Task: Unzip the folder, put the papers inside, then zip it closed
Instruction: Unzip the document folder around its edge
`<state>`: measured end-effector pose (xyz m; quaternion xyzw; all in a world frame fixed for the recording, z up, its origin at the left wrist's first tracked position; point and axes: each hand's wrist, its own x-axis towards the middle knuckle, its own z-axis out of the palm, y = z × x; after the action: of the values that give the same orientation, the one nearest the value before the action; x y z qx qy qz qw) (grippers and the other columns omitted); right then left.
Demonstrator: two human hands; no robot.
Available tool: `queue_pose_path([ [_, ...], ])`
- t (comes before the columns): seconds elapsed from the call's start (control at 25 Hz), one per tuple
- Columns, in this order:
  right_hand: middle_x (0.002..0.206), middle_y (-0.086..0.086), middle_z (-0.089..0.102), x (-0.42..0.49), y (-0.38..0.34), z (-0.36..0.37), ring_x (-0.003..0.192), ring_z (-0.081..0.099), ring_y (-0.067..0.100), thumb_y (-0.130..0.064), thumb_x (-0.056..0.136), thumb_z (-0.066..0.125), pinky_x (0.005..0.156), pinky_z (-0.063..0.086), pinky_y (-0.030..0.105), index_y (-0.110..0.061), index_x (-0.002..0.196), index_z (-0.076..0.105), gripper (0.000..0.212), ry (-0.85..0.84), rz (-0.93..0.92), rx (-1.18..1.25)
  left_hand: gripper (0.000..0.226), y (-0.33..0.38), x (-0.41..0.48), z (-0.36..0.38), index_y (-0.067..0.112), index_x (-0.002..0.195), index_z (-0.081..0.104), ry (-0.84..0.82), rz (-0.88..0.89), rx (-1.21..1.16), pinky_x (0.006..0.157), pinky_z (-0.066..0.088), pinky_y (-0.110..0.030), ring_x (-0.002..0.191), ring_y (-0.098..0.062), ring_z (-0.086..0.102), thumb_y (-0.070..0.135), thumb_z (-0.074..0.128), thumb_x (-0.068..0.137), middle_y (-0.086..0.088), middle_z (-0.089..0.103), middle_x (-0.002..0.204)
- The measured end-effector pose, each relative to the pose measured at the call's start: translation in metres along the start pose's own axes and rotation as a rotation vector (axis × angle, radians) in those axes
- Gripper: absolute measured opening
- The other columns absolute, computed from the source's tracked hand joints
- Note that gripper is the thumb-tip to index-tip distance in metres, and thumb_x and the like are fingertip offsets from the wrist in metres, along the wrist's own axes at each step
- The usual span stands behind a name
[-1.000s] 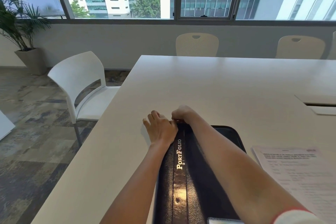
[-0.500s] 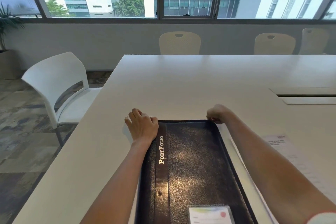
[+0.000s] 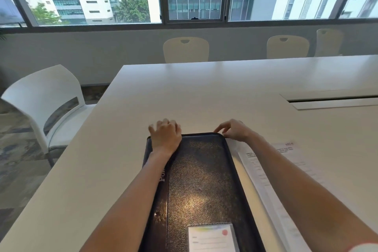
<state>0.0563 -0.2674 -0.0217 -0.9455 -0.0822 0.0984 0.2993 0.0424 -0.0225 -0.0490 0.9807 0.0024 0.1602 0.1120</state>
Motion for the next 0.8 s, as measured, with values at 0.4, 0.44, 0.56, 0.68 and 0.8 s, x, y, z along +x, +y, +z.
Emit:
queue_pose_path([
  [0.4, 0.085, 0.0, 0.062, 0.01, 0.019, 0.009, 0.08, 0.059, 0.015, -0.007, 0.084, 0.066, 0.076, 0.05, 0.028, -0.014, 0.088, 0.074, 0.012, 0.124, -0.233, -0.085, 0.052, 0.061, -0.001, 0.034, 0.012, 0.101, 0.061, -0.081, 0.116, -0.172, 0.096, 0.038, -0.043, 0.098, -0.021, 0.055, 0.059, 0.038, 0.096, -0.004, 0.063, 0.102],
  [0.44, 0.087, 0.002, 0.062, 0.009, 0.02, 0.011, 0.079, 0.059, 0.017, -0.008, 0.084, 0.067, 0.074, 0.05, 0.026, -0.012, 0.087, 0.072, 0.008, 0.144, -0.268, -0.096, 0.052, 0.06, -0.001, 0.035, 0.013, 0.099, 0.061, -0.075, 0.119, -0.19, 0.096, 0.037, -0.042, 0.097, -0.02, 0.055, 0.06, 0.037, 0.096, -0.003, 0.063, 0.101],
  [0.56, 0.083, -0.001, 0.06, 0.004, 0.024, 0.017, 0.073, 0.057, 0.016, -0.003, 0.084, 0.062, 0.066, 0.046, 0.023, -0.008, 0.083, 0.068, 0.008, 0.236, -0.349, -0.154, 0.051, 0.06, -0.002, 0.034, 0.015, 0.093, 0.058, -0.043, 0.135, -0.231, 0.093, 0.036, -0.041, 0.094, -0.019, 0.053, 0.061, 0.036, 0.095, -0.001, 0.062, 0.097],
  [0.68, 0.082, 0.001, 0.061, -0.007, 0.034, 0.018, 0.071, 0.056, 0.015, 0.002, 0.084, 0.059, 0.067, 0.049, 0.024, -0.006, 0.083, 0.065, 0.01, 0.31, -0.365, -0.184, 0.05, 0.059, -0.002, 0.033, 0.016, 0.089, 0.056, -0.002, 0.149, -0.265, 0.089, 0.033, -0.038, 0.088, -0.017, 0.049, 0.061, 0.037, 0.094, -0.001, 0.061, 0.094],
  [0.8, 0.084, 0.004, 0.062, -0.024, 0.04, 0.017, 0.072, 0.054, 0.014, 0.004, 0.084, 0.059, 0.067, 0.044, 0.017, -0.006, 0.084, 0.065, 0.011, 0.316, -0.357, -0.216, 0.049, 0.056, 0.0, 0.033, 0.016, 0.088, 0.056, 0.015, 0.154, -0.296, 0.088, 0.034, -0.038, 0.087, -0.017, 0.049, 0.061, 0.038, 0.094, 0.0, 0.061, 0.092],
])
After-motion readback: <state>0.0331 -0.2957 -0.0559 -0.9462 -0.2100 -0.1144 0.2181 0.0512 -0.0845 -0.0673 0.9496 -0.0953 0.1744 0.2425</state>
